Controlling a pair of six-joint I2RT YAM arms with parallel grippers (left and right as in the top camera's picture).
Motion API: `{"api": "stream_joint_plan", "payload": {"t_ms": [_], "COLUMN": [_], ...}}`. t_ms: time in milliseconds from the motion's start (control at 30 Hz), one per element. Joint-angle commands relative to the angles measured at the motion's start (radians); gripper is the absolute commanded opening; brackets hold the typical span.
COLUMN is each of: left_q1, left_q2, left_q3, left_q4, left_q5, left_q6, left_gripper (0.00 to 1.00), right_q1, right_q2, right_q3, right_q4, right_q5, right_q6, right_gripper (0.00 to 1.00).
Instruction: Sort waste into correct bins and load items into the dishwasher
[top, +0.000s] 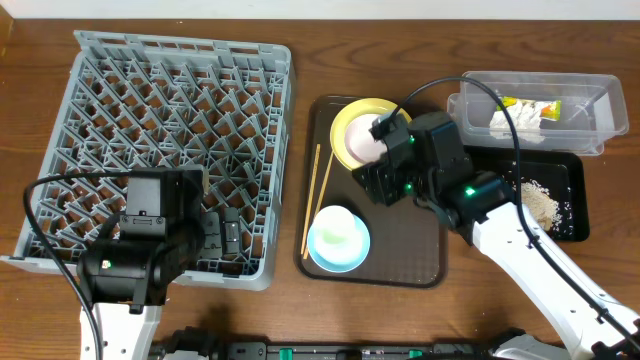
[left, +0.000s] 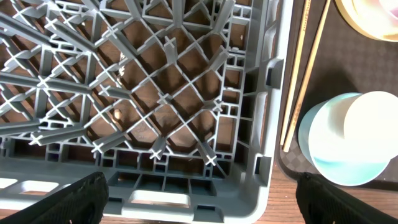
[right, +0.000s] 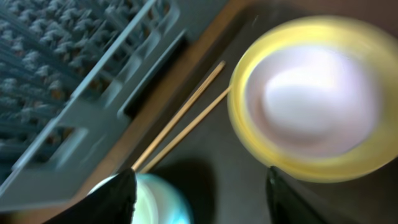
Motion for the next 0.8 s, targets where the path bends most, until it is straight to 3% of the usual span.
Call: {"api": "stream_joint_plan", "payload": {"t_ms": [0, 100, 467, 767], "left_q1": [-0.002, -0.002, -0.002, -0.002], "left_q2": [-0.001, -0.001, -0.001, -0.001], "left_q3": [0.019, 0.019, 0.019, 0.019], "left_q4": [0.001, 0.001, 0.0, 0.001], "left_q5": [0.002, 0.002, 0.002, 0.002], "left_q6": [-0.009, -0.009, -0.009, -0.009], "left_gripper": [0.97, 0.96, 0.96, 0.96], "right_q1": [0.019, 0.05, 0.117, 0.143], "right_q2": [0.014, 0.029, 0.094, 0.178], "right_q3": [0.003, -0.007, -0.037, -0.037], "right_q4": [-0.073, -0.161, -0.173, -0.161], "right_q5": [-0.093, -0.063, 0.006, 0.014], "right_q6": [0.072, 0.072, 0.109, 0.151], "right_gripper": [0.54, 0.53, 0.5, 0.36]}}
